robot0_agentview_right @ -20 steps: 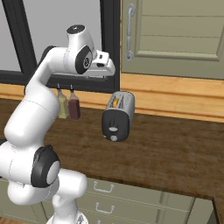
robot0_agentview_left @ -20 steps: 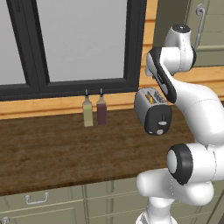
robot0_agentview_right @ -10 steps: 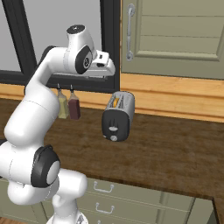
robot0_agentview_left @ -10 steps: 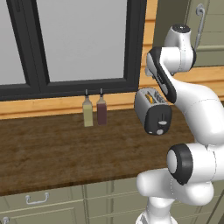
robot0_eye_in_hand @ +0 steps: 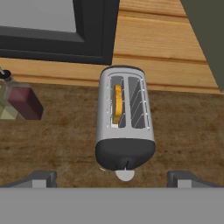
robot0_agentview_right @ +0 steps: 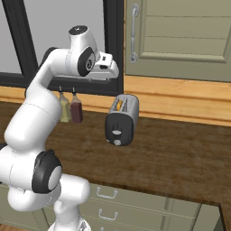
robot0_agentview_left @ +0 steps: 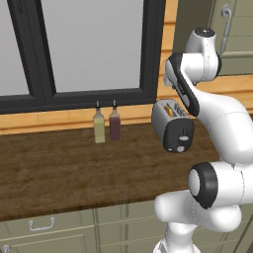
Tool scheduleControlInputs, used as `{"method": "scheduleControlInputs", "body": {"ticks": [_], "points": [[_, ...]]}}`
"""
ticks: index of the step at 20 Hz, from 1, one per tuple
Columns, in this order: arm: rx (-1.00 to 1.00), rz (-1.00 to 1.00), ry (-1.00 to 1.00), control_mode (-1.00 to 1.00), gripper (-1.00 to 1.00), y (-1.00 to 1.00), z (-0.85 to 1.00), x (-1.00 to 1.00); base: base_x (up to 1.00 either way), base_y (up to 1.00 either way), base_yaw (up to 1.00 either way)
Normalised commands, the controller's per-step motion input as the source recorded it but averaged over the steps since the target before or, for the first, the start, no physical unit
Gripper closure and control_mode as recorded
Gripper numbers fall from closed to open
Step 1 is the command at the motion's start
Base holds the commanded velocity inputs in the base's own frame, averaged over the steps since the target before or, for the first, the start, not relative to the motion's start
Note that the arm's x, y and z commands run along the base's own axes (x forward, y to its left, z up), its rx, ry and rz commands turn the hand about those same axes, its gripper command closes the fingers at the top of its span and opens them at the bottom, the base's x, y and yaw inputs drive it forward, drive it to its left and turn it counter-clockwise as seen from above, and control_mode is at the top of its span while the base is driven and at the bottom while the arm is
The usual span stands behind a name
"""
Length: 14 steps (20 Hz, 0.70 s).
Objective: Start the toaster. Once the lever pops up, take the bread to the plate on the dining counter.
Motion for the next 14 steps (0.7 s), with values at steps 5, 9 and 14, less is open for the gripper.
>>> {"method": "scheduleControlInputs", "body": {"ticks": [5,9,14], "points": [[0.00,0.00,0.00,-1.00,-1.00,0.00,0.00,0.00,0.00,0.00,0.00],[0.00,0.00,0.00,-1.00,-1.00,0.00,0.00,0.00,0.00,0.00,0.00],[0.00,0.00,0.00,-1.00,-1.00,0.00,0.00,0.00,0.00,0.00,0.00]]}}
